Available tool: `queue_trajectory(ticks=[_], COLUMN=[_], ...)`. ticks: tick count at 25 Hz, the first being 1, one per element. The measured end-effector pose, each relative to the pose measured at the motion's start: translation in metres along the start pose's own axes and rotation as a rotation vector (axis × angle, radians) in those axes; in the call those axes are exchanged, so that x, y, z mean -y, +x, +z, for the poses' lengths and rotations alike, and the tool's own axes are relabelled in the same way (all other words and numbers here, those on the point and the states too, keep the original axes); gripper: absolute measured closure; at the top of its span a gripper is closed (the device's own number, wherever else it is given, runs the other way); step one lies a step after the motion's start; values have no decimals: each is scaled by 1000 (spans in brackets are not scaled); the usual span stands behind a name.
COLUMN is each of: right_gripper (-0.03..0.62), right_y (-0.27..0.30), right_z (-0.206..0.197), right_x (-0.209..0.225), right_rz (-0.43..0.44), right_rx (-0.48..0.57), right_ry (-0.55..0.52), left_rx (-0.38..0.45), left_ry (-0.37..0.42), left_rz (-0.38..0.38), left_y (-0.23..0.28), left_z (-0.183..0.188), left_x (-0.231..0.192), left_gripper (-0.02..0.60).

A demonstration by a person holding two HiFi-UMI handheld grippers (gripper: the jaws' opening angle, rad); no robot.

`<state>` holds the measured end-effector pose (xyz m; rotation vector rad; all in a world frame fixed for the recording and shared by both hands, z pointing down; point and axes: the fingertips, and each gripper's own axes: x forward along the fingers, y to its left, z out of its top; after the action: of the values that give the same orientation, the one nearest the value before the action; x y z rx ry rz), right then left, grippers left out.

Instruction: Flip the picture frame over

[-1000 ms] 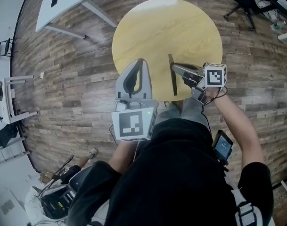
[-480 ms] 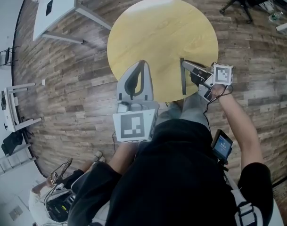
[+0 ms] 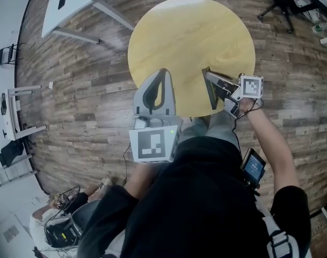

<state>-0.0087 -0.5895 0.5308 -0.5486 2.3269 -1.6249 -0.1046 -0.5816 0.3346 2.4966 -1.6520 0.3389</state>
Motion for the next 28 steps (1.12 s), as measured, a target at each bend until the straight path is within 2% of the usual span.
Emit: queue_trajectory(ticks=[8, 11, 17, 23, 28], right_gripper=[543, 543, 542, 537, 542], right_y=[59, 61, 30, -2, -29], right_z=[-24, -30, -14, 0, 11], right_x=[-24, -8, 21, 29, 46], right_rz=[111, 93, 44, 14, -69], right_rx=[-44, -46, 17, 7, 16], right_ry=[91, 129, 183, 120, 59], left_rx=[-12, -18, -27, -34, -36], left_ry=[-7, -7, 1, 11, 15], left_rz=[66, 73, 44, 8, -18], left_y=[-14, -15, -7, 8, 18], left_z=[-3, -6, -9, -7, -8], left_x=[-28, -33, -29, -14, -2], left_gripper=[558, 558, 558, 558, 558])
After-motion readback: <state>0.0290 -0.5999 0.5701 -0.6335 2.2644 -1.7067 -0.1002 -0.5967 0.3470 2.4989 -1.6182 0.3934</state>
